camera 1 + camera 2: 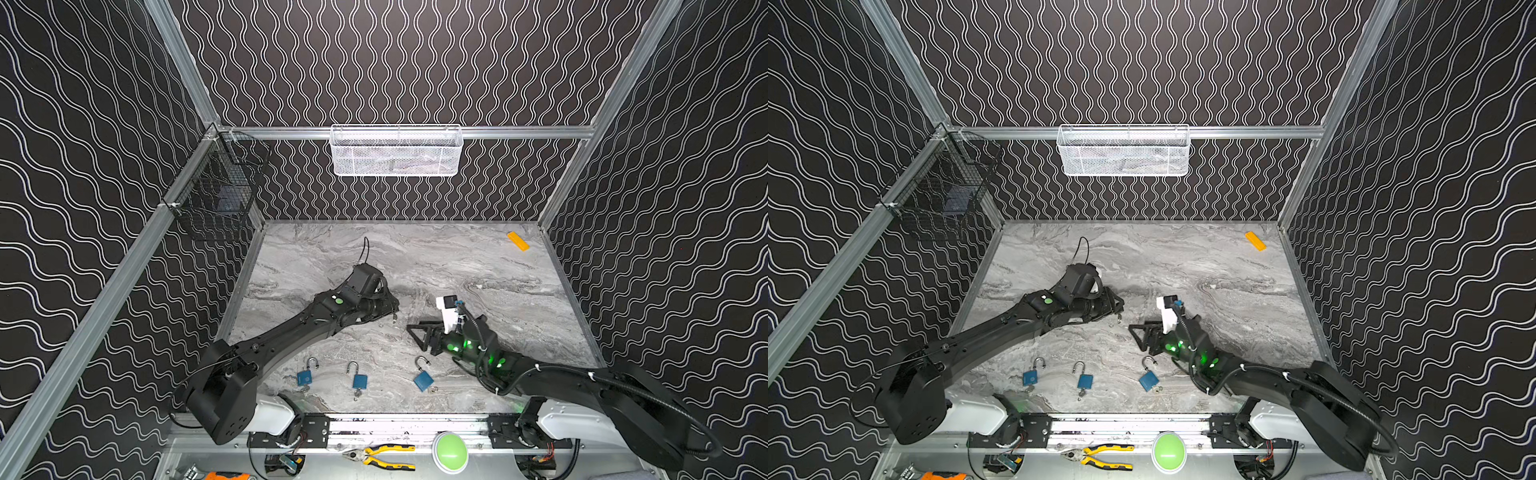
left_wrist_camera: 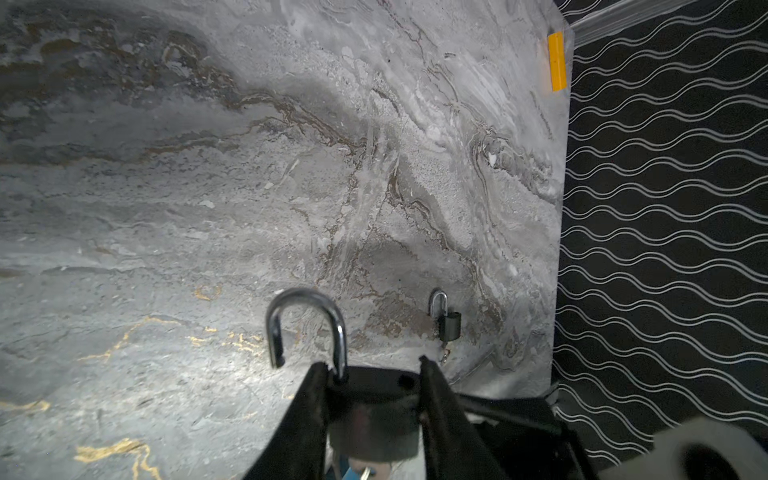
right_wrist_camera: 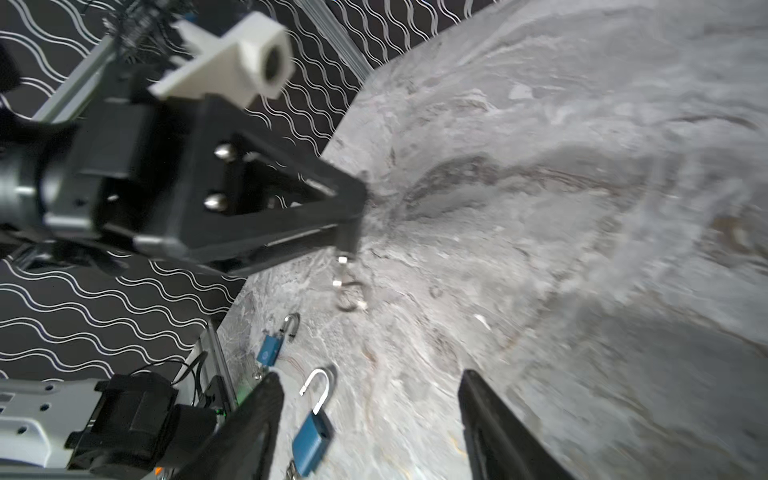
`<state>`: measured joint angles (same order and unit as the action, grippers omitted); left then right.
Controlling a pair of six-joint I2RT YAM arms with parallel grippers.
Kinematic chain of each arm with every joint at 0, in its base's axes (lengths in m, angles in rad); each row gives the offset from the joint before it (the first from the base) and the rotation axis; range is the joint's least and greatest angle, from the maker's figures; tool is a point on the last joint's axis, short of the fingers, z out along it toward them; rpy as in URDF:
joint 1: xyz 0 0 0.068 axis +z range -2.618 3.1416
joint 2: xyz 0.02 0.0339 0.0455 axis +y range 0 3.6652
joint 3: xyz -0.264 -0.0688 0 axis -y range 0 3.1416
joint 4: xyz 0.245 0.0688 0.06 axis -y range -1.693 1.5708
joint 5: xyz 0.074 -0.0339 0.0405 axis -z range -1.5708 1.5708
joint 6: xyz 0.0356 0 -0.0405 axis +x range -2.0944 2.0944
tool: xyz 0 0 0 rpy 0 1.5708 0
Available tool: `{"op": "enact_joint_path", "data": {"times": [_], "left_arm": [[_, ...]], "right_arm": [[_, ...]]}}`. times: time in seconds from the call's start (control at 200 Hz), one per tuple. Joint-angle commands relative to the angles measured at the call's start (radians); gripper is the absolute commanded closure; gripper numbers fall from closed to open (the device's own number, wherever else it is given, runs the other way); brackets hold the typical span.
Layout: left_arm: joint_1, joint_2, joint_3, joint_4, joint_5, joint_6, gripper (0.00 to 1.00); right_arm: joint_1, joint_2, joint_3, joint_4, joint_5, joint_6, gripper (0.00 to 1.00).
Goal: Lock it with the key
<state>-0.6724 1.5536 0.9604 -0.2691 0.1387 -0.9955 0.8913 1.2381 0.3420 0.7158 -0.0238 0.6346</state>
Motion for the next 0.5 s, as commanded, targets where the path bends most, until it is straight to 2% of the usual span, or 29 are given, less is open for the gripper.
{"op": "enact_joint_path", "data": {"times": [0.0, 0.14, 0.496], "left_arm": [[0.007, -0.007, -0.023, 0.095, 0.031, -0.043, 0.76], [0.016, -0.029, -0.066, 0.165, 0.061, -0.086, 0.77], [0.025, -0.059, -0.077, 0.174, 0.064, -0.093, 0.76]], "right_arm": [[0.03, 0.048, 0.021, 0.126, 0.174, -0.011, 0.37], [0.043, 0.108, 0.052, 0.153, 0.209, -0.014, 0.45], [0.058, 0.219, 0.121, 0.219, 0.206, -0.033, 0.52]]}}
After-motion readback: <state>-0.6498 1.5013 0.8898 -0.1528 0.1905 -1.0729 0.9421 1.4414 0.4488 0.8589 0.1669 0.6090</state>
